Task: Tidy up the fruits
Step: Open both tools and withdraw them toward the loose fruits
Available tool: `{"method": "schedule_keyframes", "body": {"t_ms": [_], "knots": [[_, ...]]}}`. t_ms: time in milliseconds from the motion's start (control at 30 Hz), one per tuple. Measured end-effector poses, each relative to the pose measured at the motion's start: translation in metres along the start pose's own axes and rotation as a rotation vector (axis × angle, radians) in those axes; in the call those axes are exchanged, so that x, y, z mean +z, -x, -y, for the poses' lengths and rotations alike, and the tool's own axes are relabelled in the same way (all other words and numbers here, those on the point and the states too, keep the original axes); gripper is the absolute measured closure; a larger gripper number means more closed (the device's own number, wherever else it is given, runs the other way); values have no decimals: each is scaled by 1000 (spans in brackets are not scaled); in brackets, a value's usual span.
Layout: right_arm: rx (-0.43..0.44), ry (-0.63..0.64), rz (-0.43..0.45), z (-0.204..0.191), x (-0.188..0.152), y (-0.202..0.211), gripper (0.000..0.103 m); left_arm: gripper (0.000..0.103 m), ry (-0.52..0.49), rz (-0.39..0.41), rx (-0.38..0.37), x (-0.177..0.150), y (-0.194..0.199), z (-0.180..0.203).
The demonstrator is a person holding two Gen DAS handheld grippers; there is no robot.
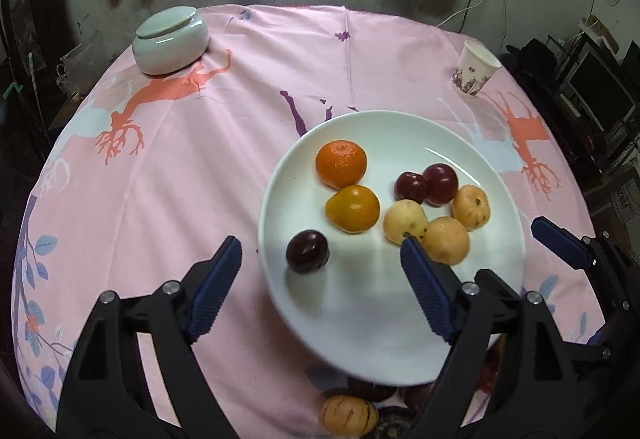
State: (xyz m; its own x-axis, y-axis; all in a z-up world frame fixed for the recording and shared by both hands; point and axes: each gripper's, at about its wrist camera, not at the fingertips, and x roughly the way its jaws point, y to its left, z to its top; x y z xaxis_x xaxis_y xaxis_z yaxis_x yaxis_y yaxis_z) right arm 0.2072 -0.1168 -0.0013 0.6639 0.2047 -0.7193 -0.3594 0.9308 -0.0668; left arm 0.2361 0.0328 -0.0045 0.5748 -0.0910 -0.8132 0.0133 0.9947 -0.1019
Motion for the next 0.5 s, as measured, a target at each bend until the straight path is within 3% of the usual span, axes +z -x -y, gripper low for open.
{"method": "schedule_keyframes", "body": {"t_ms": [133,333,500], "knots": [[22,-20,8,1,-31,46,35,5,-11,89,-17,-37,43,1],[53,-31,-38,-16,-86,85,35,5,-49,88,-19,-105,62,9],[-28,-38,-15,-18,-129,110,35,5,-83,102,17,-166,76,8]]}}
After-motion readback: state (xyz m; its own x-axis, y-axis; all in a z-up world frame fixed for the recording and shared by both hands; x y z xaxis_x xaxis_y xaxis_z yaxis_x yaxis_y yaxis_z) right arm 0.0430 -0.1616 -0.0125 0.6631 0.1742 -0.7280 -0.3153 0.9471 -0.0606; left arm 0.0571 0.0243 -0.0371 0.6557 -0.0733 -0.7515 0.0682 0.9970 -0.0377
